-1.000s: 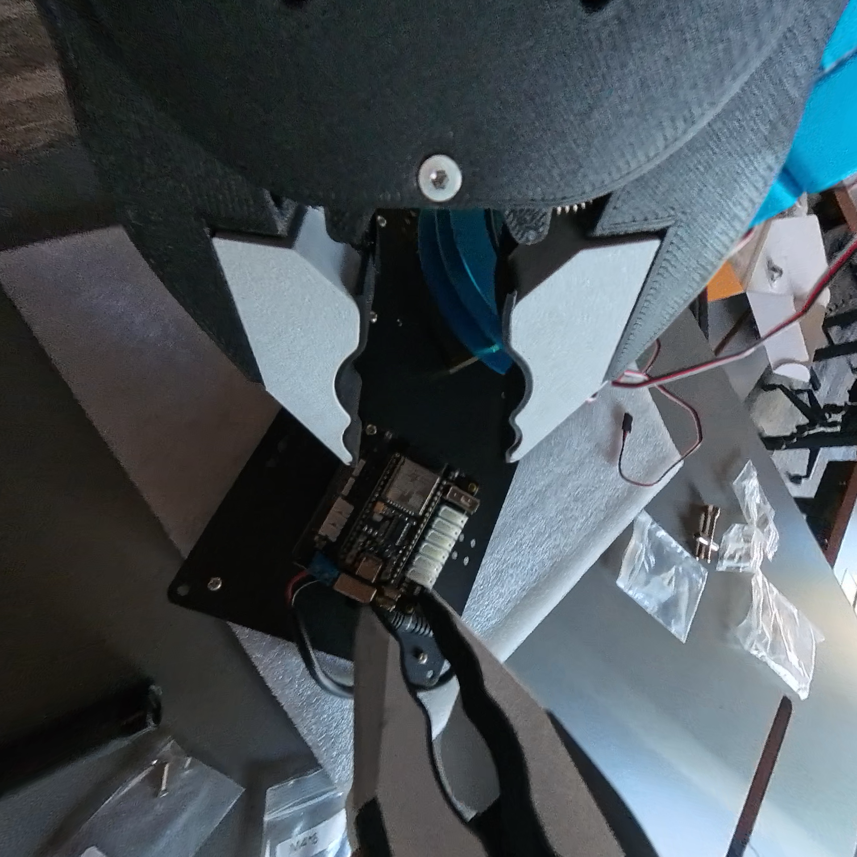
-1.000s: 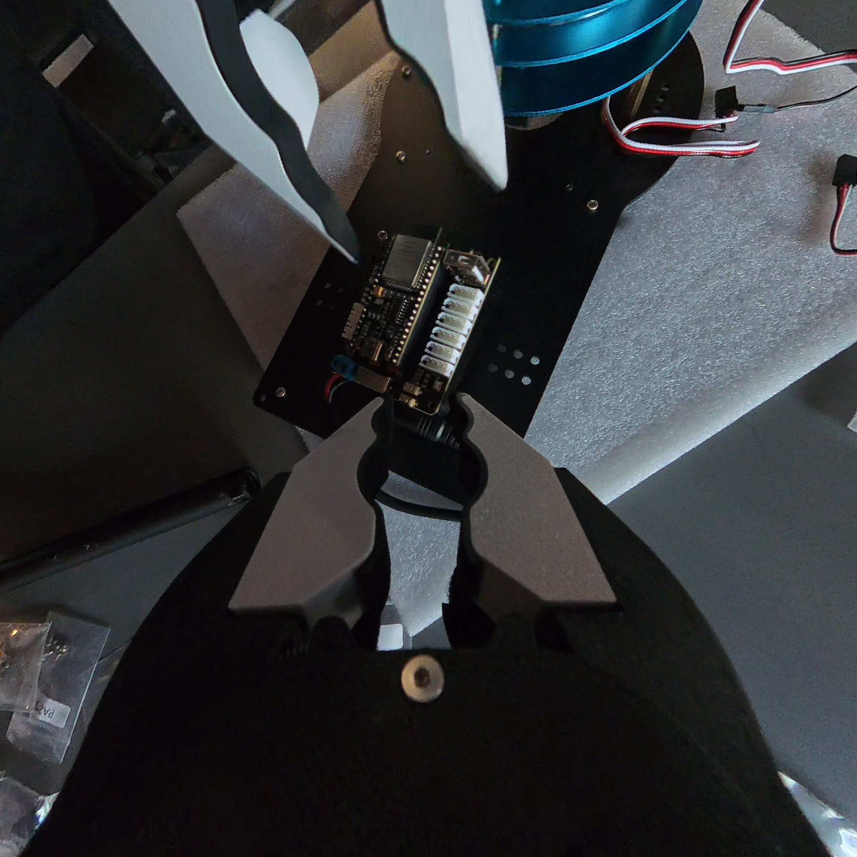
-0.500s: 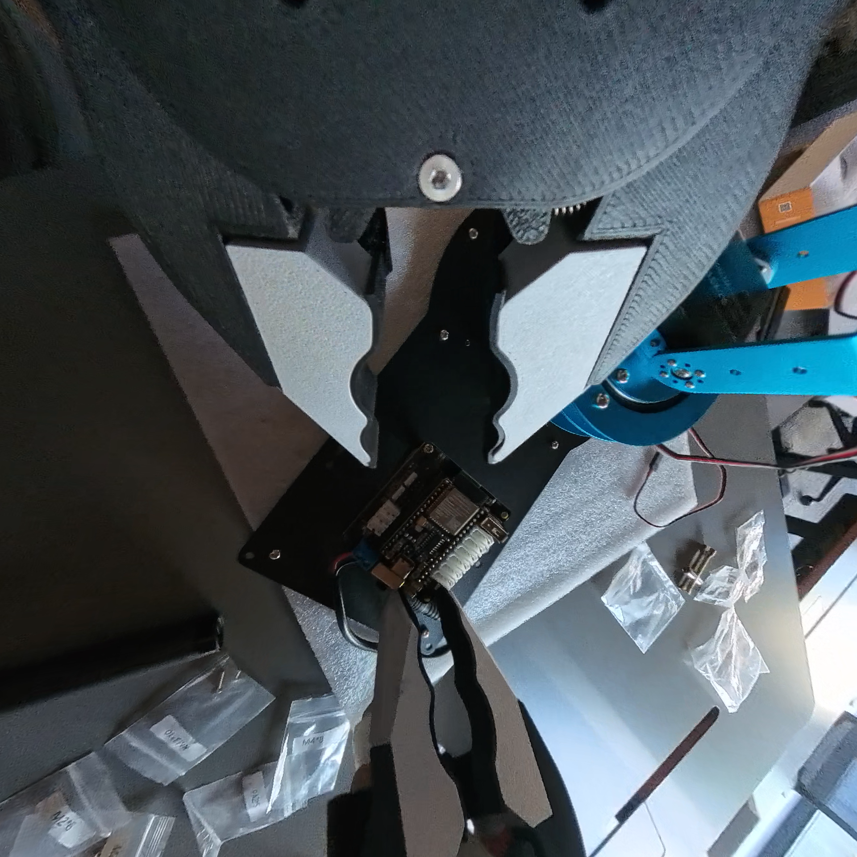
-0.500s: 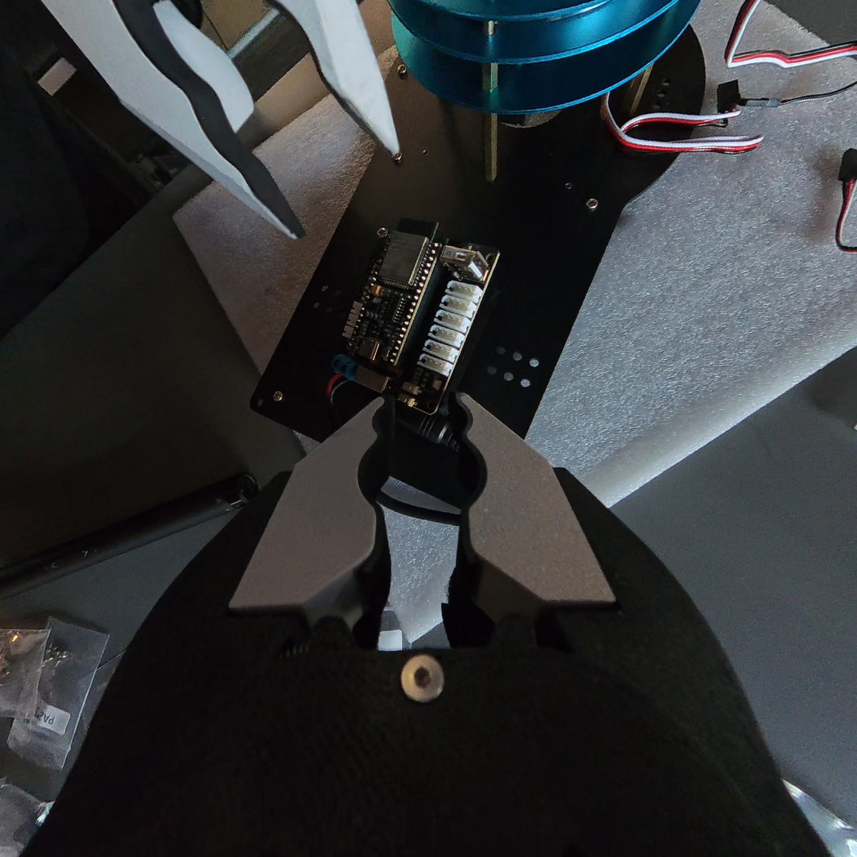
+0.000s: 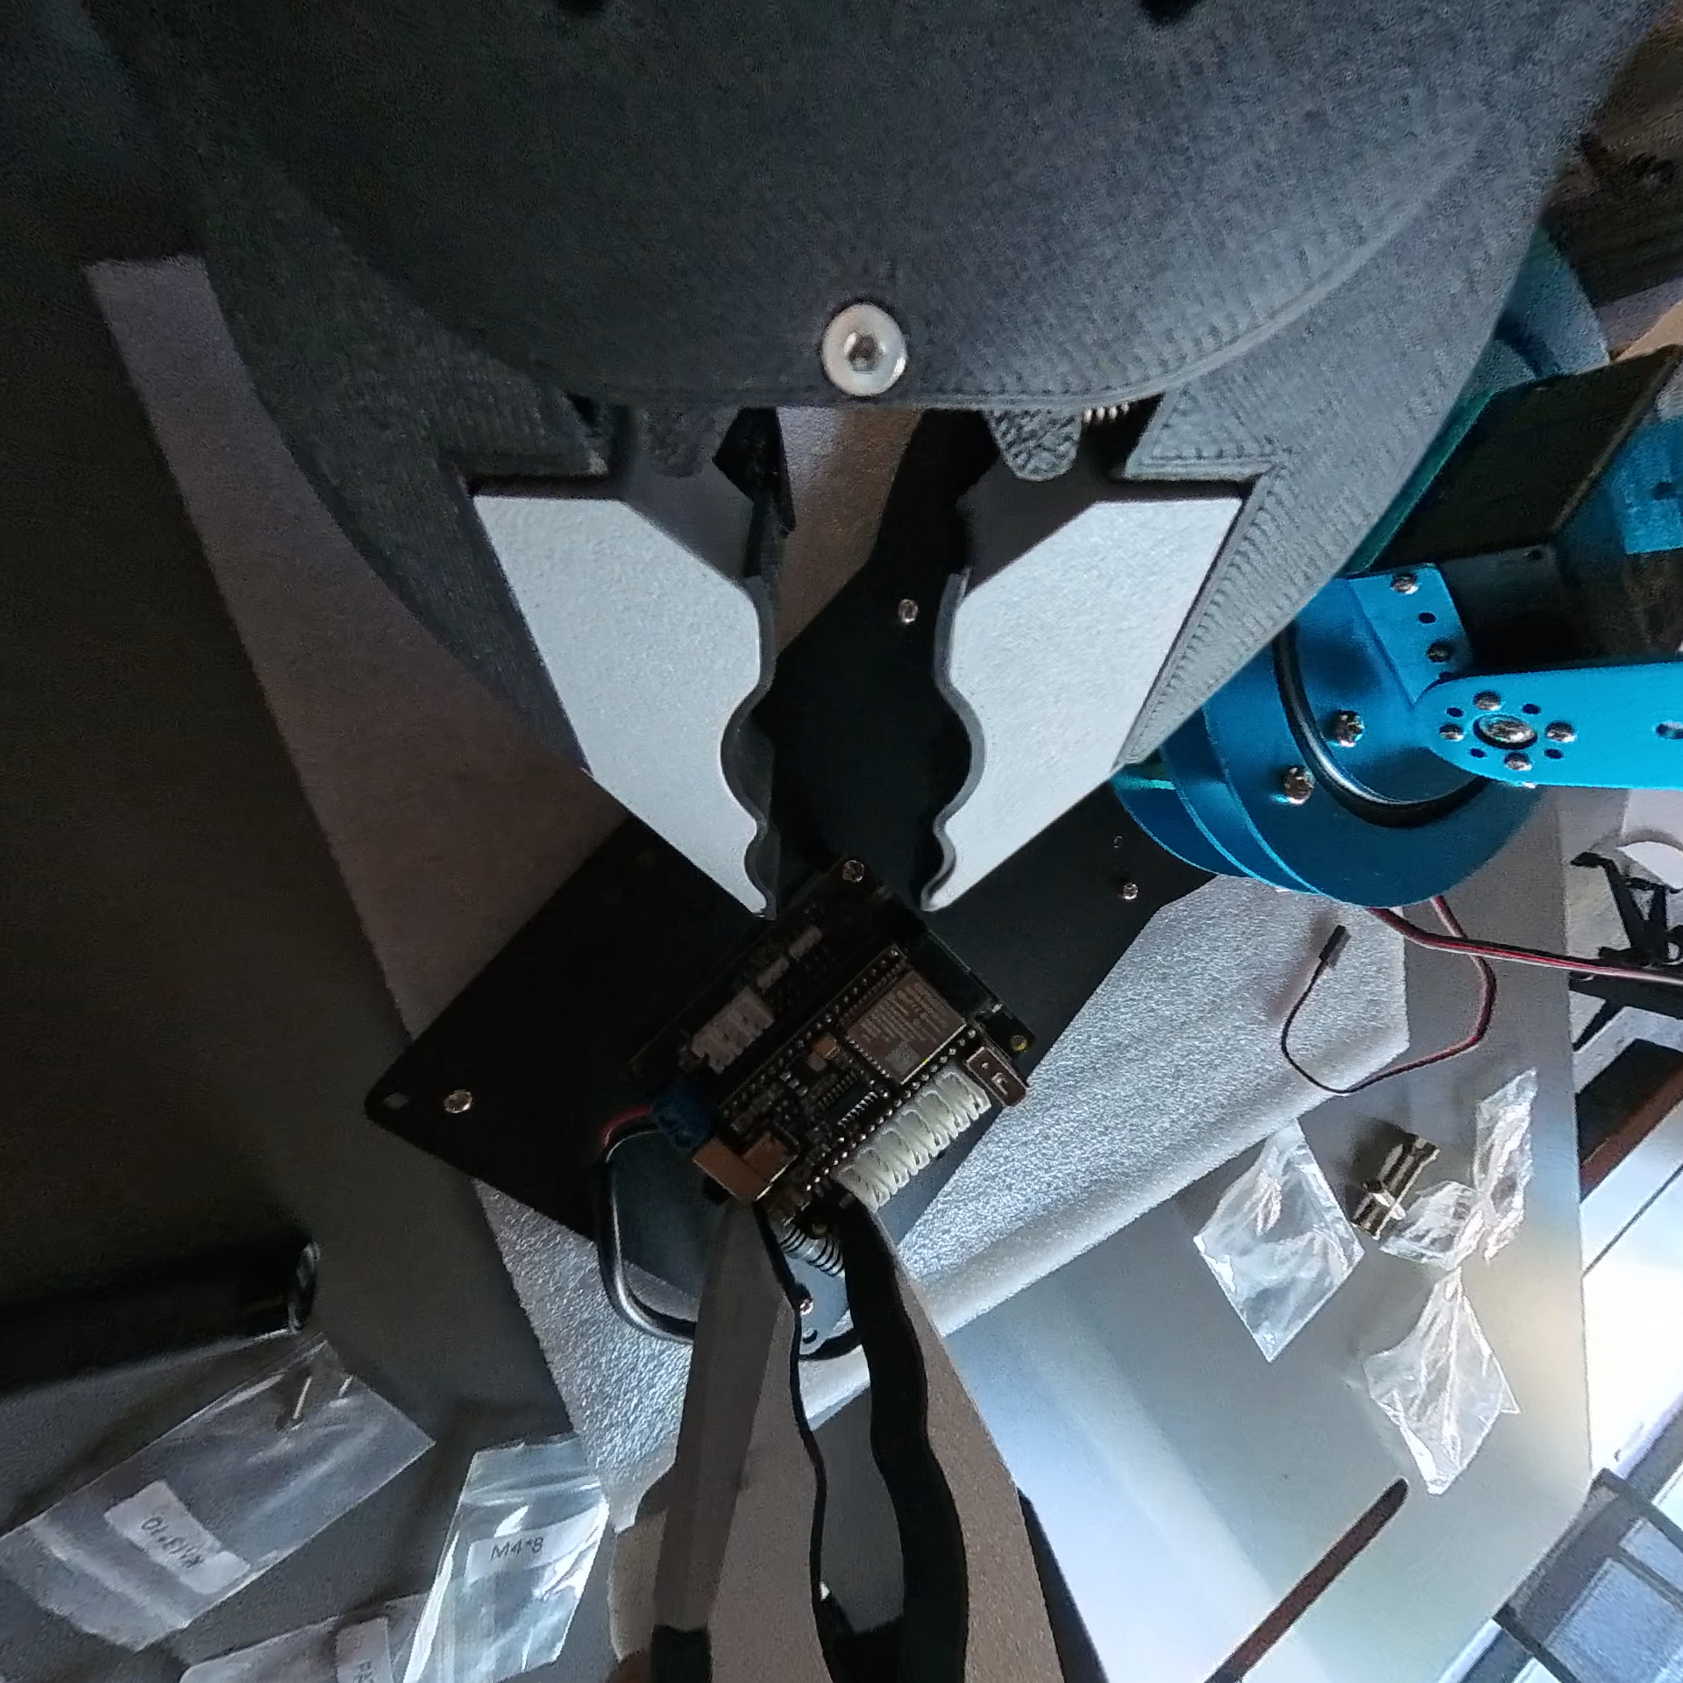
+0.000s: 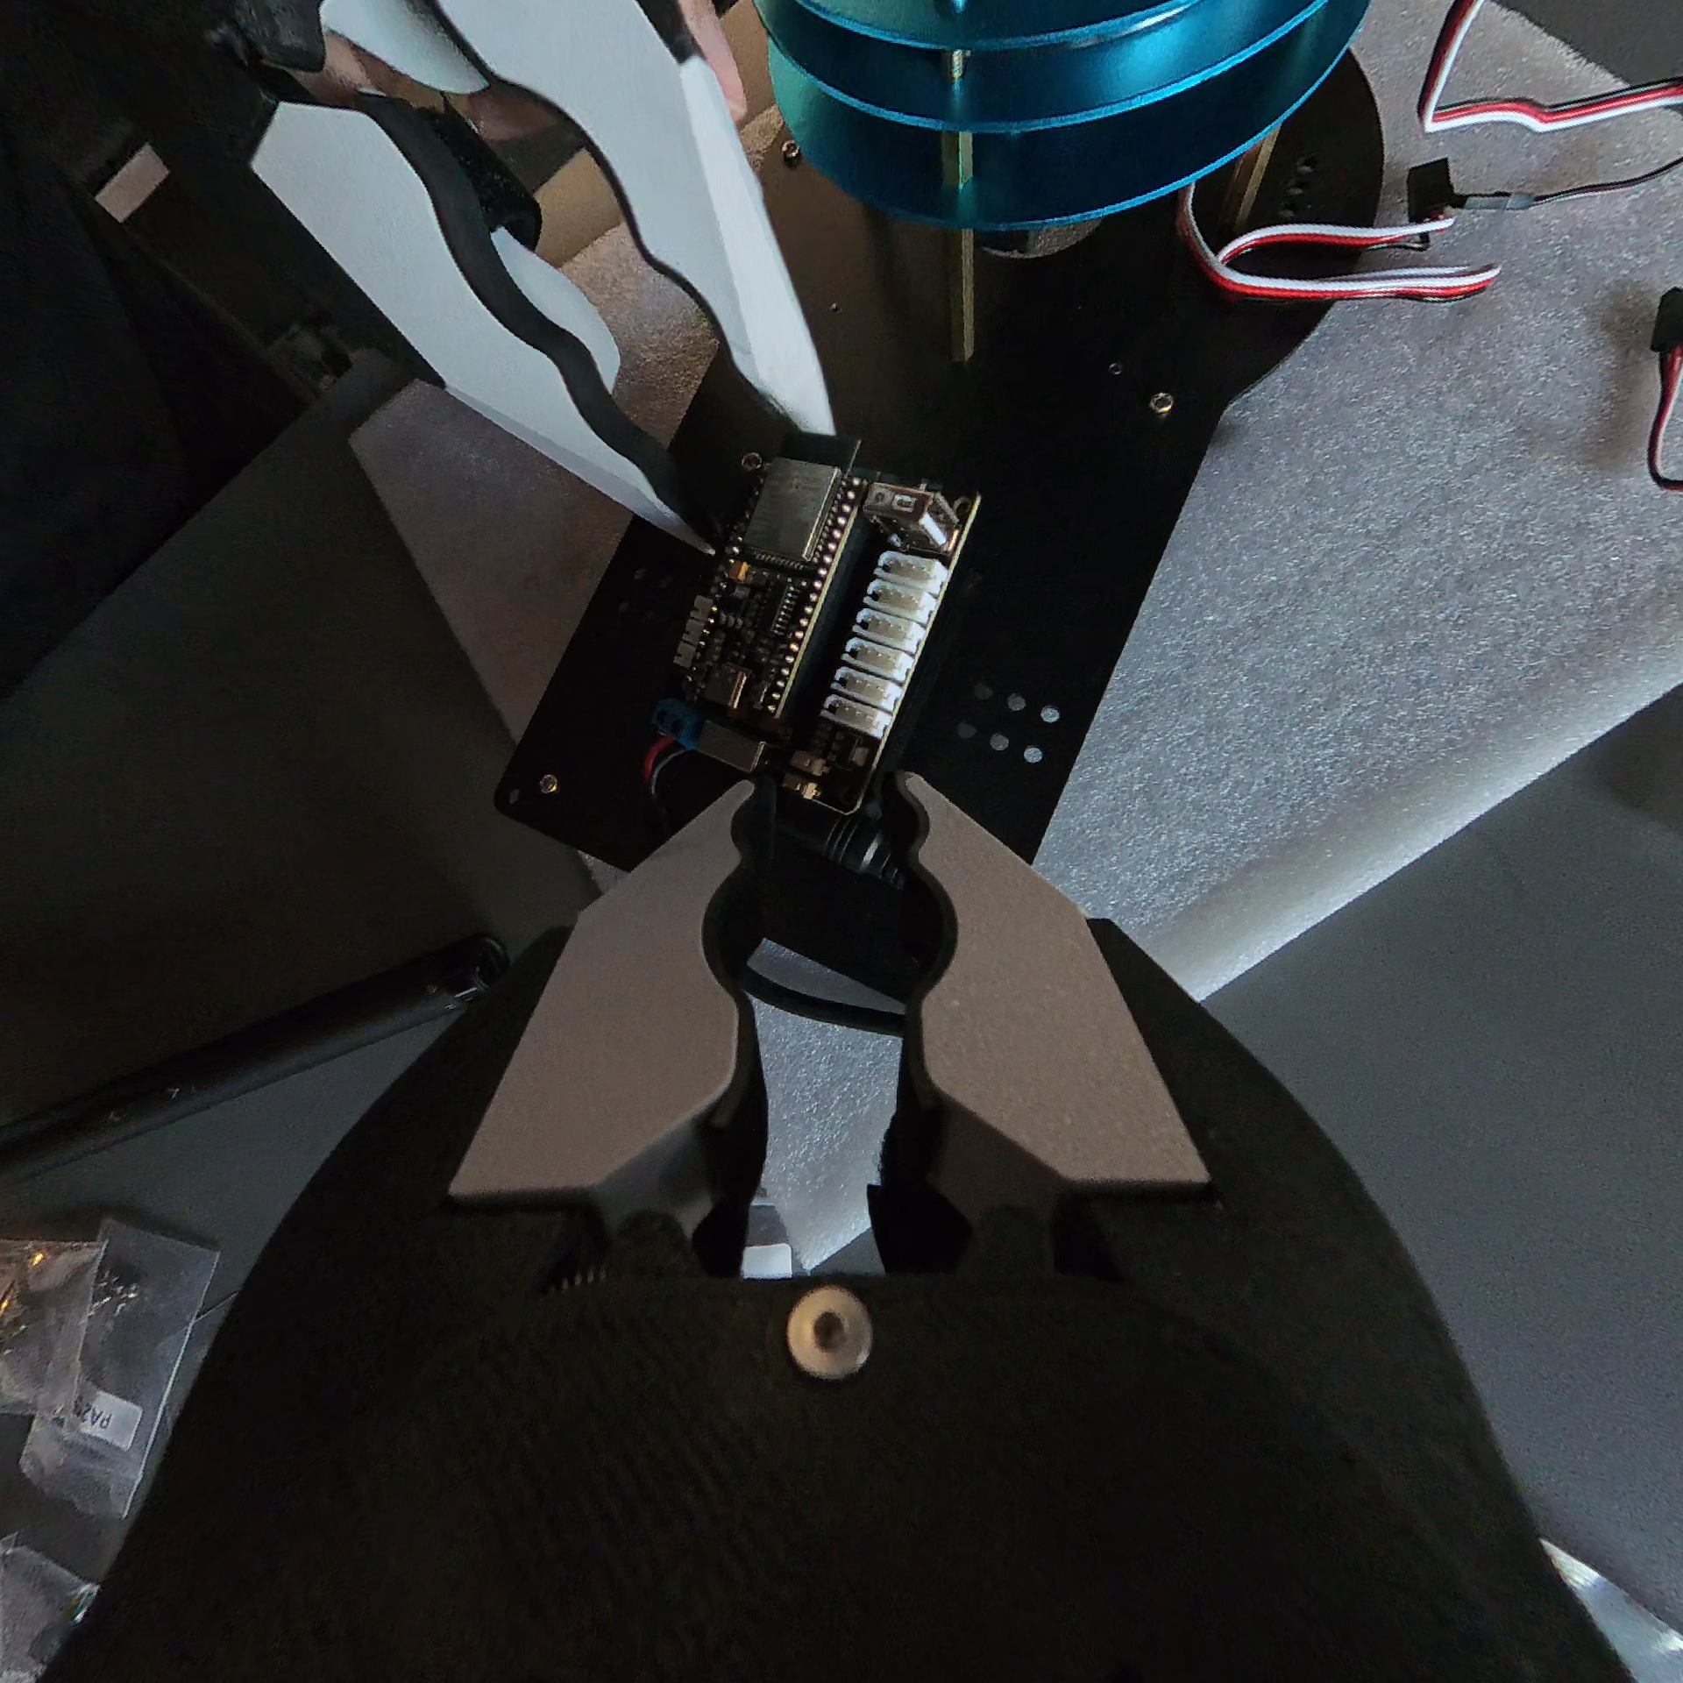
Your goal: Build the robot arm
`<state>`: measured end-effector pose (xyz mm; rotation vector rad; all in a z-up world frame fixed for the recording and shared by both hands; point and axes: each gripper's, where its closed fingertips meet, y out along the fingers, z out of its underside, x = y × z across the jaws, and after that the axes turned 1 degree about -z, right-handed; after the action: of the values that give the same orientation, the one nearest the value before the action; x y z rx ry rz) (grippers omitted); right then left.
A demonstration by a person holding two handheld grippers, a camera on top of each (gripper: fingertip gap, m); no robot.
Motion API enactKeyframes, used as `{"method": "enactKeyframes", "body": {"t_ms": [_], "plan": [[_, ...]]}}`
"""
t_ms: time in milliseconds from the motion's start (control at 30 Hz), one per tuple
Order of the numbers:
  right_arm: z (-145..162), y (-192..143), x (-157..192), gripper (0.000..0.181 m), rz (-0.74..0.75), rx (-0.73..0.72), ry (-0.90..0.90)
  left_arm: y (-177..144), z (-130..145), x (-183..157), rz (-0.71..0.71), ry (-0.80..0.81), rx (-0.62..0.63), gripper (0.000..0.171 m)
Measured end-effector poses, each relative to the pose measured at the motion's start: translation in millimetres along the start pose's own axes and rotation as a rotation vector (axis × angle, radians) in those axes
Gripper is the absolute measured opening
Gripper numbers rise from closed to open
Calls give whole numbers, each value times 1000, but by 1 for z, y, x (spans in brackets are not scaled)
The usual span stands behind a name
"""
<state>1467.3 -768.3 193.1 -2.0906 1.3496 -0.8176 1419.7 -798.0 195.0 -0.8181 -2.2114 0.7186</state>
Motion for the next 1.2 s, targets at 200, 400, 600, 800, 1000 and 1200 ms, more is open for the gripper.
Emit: {"method": "enactKeyframes", "body": {"t_ms": [200, 400, 600, 800, 1000, 1200], "plan": [[-2, -1, 1, 23, -3, -17, 2, 2, 2, -1, 7, -12, 3, 25], [-2, -2, 2, 21, -21, -47, 15, 3, 3, -1, 28, -47, 3, 23], [-2, -3, 2, 20, -32, -44, 26, 4, 5, -2, 34, -66, 6, 21], [0, -3, 2, 20, -44, -14, 38, 5, 4, -3, 36, -73, 0, 22], [0, -3, 1, 19, -46, -15, 40, 3, 4, -4, 51, -99, -7, 25], [-1, -3, 1, 19, -47, -36, 44, 3, 4, -6, 71, -134, -33, 21]]}}
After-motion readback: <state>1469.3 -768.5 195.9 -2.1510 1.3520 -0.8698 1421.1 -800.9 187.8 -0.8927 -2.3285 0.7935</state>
